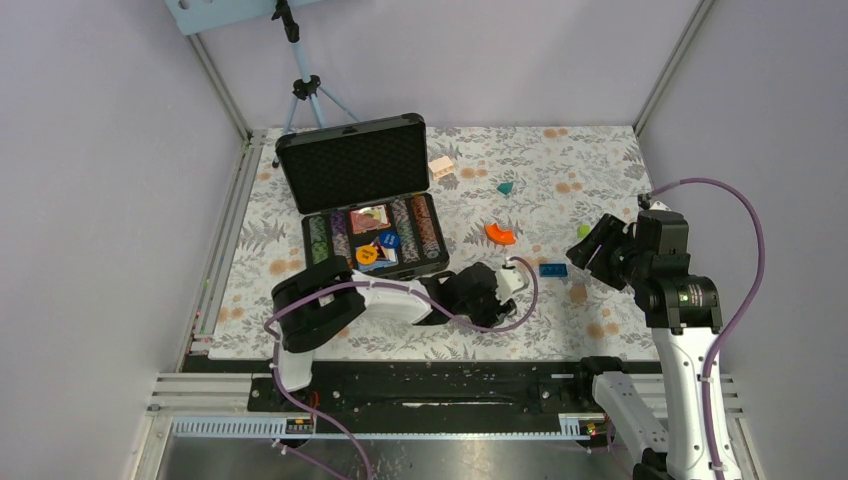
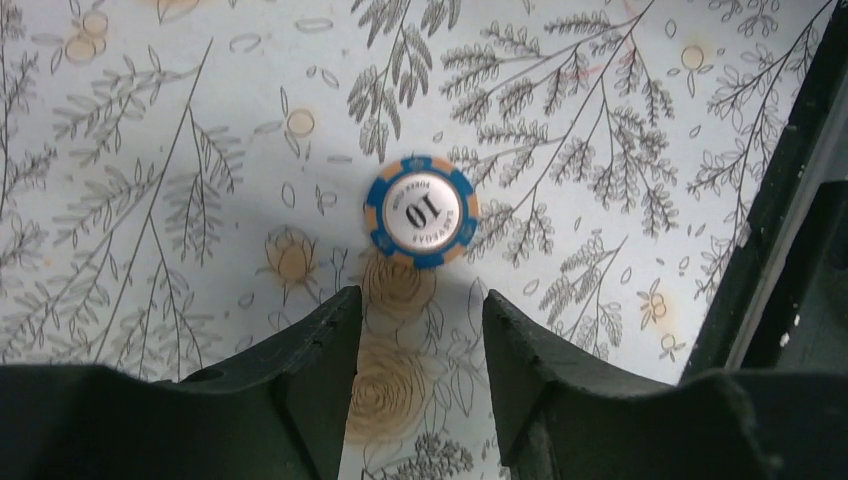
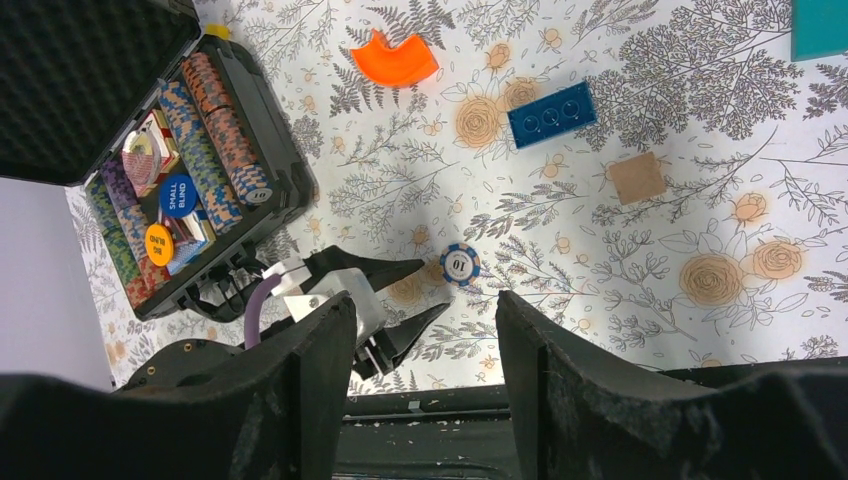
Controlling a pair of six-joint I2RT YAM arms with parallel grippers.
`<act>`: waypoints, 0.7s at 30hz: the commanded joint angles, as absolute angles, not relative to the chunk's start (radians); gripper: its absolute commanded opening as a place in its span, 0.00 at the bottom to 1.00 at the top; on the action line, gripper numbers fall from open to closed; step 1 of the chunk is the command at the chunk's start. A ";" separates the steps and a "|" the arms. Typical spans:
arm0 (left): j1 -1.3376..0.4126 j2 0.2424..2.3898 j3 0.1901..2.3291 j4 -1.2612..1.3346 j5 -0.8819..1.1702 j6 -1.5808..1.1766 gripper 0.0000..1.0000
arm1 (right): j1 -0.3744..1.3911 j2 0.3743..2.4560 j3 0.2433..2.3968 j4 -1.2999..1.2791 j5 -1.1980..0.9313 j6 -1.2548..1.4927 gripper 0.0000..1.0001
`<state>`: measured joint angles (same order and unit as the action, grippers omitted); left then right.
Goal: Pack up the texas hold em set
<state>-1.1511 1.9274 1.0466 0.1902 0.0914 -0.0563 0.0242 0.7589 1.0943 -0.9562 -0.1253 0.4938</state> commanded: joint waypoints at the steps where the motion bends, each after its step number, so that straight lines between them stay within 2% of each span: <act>1: -1.155 1.906 0.954 -0.036 0.063 -0.125 0.47 | 0.028 0.744 1.090 -0.944 -0.147 0.497 0.61; 5: -1.155 1.842 0.911 -0.055 0.014 -0.133 0.48 | 0.028 0.740 1.082 -0.944 -0.149 0.499 0.61; 8: -1.155 1.778 0.904 -0.011 0.019 -0.143 0.51 | 0.029 0.735 1.076 -0.945 -0.150 0.499 0.61; 15: -1.158 1.820 1.204 -0.005 0.066 -0.076 0.48 | 0.029 0.722 1.079 -0.952 -0.147 0.497 0.61; 21: -1.159 1.994 1.458 -0.055 0.095 0.021 0.42 | 0.029 0.718 1.090 -0.969 -0.137 0.489 0.61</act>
<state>-1.1522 1.8980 1.3251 -0.0410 0.0620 -0.0578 0.0242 0.7254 1.0752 -0.9581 -0.1249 0.4938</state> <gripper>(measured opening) 0.448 0.609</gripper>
